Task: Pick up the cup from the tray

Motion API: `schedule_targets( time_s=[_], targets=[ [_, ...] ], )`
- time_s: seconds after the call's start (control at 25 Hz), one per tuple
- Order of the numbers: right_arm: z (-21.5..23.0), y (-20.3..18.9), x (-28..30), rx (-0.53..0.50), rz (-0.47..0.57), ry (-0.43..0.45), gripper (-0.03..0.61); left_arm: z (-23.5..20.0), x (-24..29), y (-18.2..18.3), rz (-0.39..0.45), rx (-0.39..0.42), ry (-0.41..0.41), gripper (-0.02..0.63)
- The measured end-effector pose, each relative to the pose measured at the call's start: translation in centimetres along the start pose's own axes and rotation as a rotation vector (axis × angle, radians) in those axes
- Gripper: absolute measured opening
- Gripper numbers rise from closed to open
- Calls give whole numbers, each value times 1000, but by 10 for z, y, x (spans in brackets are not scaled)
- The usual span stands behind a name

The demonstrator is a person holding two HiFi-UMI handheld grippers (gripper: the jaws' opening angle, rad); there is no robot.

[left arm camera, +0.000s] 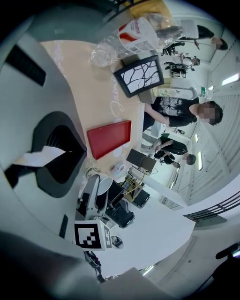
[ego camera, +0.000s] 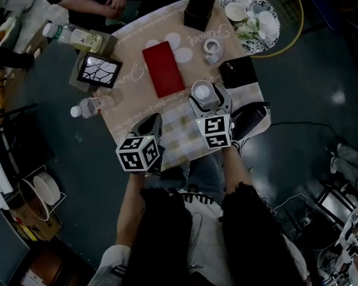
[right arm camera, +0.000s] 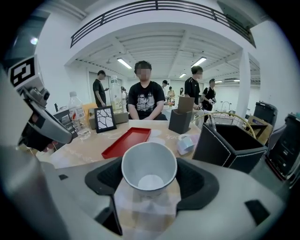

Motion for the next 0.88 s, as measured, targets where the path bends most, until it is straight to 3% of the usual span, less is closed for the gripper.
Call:
schedule_targets(
  time_s=[0.48, 0.88],
  targets=[
    [0, 12, -6, 32, 68, -18, 353, -10, -9, -9, -11, -6, 43, 6],
    [-2, 41, -32, 28, 118, -33, 354, 1, -23, 3, 52, 1, 26, 7]
  ],
)
Point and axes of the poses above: the fingertips, and each gripper's own axes: x forward along the fingers, z to its right, y out of its top, the point moved 1 cm from there along -x, backward along the fingers, and after that the axes turned 10 degrees about z, right-handed, at the moved point
